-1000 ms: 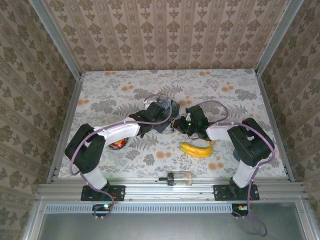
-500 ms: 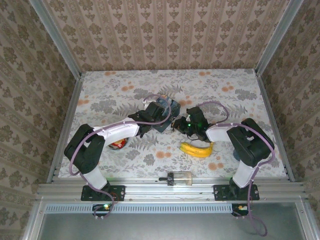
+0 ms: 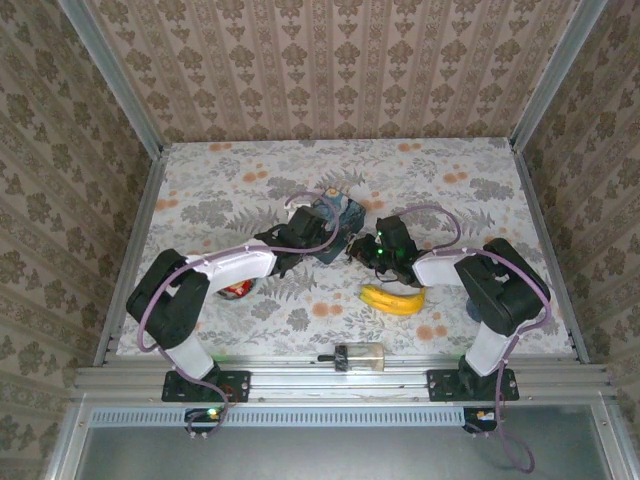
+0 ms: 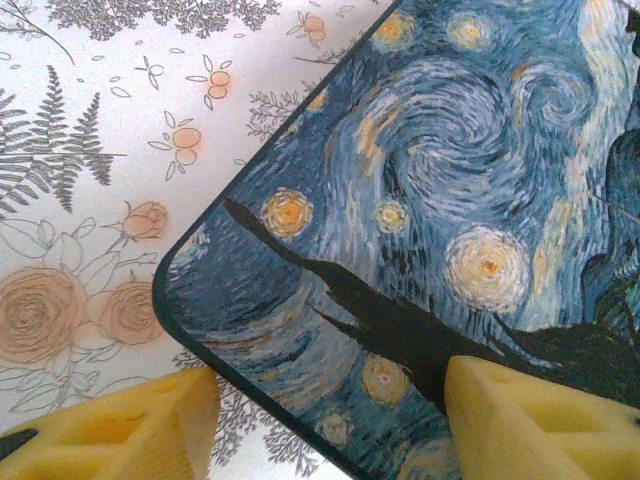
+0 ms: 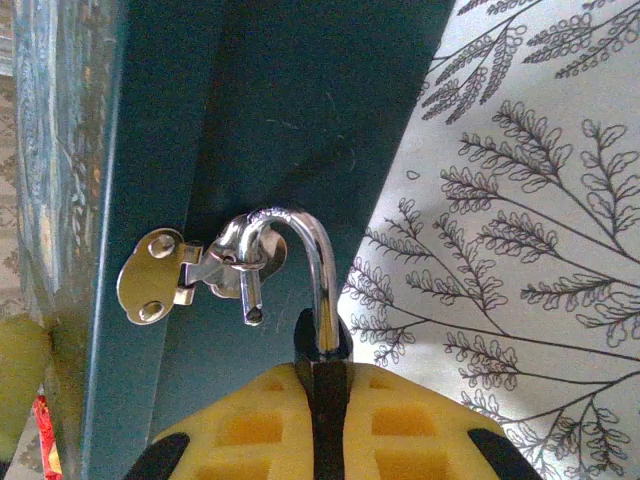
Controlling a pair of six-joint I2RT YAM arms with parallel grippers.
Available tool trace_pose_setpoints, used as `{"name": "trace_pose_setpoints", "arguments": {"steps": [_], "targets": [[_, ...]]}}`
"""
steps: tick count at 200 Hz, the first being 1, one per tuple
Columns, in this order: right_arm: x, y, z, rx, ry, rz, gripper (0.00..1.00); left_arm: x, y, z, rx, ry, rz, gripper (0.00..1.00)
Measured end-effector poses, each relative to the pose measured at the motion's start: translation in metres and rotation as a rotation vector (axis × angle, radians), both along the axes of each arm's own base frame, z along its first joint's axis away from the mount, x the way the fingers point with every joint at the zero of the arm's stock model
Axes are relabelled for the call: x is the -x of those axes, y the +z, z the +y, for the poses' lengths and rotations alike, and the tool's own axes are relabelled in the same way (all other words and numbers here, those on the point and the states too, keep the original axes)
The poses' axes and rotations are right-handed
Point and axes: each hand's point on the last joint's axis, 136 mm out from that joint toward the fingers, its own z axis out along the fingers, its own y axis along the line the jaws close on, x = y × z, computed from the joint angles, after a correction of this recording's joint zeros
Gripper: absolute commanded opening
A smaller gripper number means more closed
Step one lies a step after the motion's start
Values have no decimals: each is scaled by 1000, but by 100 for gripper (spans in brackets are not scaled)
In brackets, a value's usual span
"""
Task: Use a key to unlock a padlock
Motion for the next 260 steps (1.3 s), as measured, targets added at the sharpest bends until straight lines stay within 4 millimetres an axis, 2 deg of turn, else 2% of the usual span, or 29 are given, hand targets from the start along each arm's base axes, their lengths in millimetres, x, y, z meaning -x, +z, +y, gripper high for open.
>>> {"name": "trace_pose_setpoints", "arguments": {"steps": [61,151,260], "targets": [[-6,-9,0,-19,-37,5,0,1,-1,-5,48,11,15,60],[-21,-5,-9,-60,-91,-19,0,1,-2,-6,69,11,12,58],[-23,-3,-14,-91,-114,-40,0,3,-2,-8,92,6,11,57]]}}
